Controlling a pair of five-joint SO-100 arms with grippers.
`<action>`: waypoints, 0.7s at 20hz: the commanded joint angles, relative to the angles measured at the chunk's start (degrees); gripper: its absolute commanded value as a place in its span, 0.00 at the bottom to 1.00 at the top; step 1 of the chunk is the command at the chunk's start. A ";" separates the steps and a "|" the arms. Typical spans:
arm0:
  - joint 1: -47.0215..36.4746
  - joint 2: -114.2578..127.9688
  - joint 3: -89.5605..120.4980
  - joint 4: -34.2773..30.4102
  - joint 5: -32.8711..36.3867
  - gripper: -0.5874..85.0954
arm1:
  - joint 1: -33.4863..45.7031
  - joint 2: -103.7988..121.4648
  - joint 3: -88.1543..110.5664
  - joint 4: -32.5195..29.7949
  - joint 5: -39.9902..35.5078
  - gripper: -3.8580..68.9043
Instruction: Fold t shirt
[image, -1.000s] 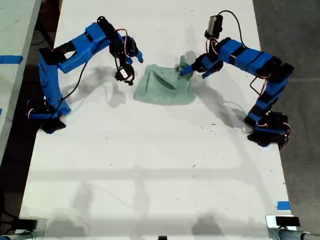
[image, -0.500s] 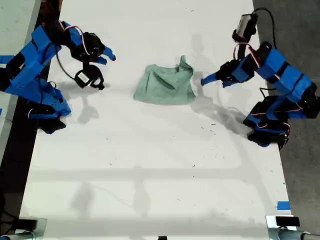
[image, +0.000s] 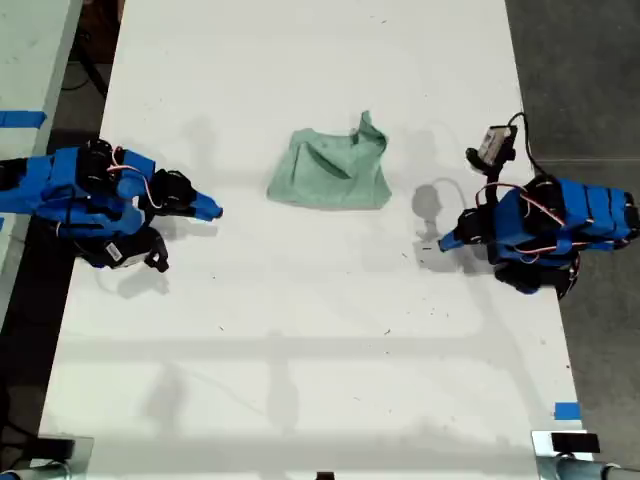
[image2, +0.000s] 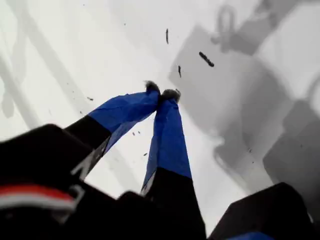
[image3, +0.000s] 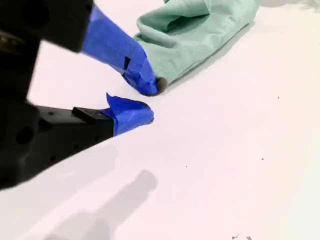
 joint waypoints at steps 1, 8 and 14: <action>0.97 18.28 6.68 1.93 2.02 0.04 | -4.57 13.10 10.72 -2.90 2.20 0.08; 0.09 20.92 14.94 0.18 3.96 0.02 | -3.25 12.57 21.27 -11.07 -5.80 0.18; 3.25 21.09 15.91 -0.62 2.81 0.18 | -5.10 12.66 21.53 -11.43 -24.79 0.18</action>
